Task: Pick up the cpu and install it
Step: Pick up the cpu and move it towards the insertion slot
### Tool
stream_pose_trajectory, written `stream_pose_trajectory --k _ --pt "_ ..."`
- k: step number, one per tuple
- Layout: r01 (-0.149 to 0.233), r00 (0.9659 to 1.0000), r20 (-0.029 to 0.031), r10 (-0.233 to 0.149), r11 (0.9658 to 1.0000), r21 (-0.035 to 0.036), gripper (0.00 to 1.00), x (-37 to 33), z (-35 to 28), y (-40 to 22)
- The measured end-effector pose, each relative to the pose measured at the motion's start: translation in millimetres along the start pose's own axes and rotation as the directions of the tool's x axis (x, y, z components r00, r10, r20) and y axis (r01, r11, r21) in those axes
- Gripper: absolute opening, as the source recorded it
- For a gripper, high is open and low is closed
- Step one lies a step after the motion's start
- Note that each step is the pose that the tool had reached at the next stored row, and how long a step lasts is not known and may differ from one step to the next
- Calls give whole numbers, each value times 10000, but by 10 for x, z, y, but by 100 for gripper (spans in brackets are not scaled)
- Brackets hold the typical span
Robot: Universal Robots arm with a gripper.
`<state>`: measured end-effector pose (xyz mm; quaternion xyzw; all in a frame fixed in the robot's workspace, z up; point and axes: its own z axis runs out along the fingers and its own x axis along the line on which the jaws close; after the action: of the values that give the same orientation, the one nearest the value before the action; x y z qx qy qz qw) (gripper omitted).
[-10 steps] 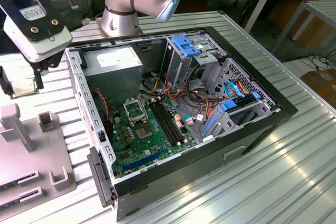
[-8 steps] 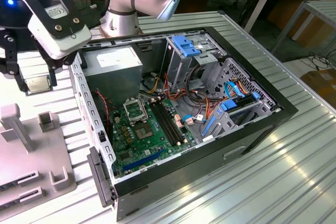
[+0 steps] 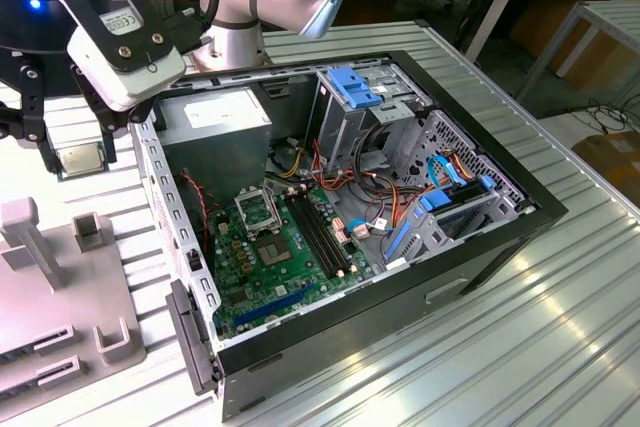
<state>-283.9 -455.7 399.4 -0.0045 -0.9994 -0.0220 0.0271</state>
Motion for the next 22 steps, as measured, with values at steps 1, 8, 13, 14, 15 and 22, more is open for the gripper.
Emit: stream_pose_trajectory --k 1,8,13,14,15,22 --pt "0 10000 1 0 10000 0 46 0 0 0" --pt "0 10000 -1 0 10000 1 46 -3 0 0" --pt "0 10000 0 0 10000 10 46 -32 0 0" --pt "0 10000 0 0 10000 10 46 -43 0 0" --pt "0 10000 0 0 10000 10 46 -54 0 1" --pt "0 10000 0 0 10000 10 46 -143 -2 1"
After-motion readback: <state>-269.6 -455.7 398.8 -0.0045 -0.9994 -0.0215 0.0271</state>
